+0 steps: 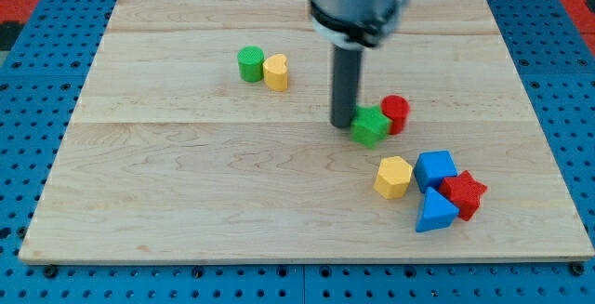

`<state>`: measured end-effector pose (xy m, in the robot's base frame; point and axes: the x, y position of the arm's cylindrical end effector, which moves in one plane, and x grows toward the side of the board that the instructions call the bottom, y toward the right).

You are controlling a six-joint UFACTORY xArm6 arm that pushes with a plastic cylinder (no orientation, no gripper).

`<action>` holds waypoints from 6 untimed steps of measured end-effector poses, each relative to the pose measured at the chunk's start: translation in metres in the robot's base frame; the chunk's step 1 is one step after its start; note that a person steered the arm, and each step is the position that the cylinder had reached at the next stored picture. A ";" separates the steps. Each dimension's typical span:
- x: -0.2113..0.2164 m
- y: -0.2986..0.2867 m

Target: Slide the red circle along with green star a bit down

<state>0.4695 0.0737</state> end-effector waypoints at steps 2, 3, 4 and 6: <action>-0.034 -0.013; -0.073 0.016; -0.060 0.057; -0.028 0.093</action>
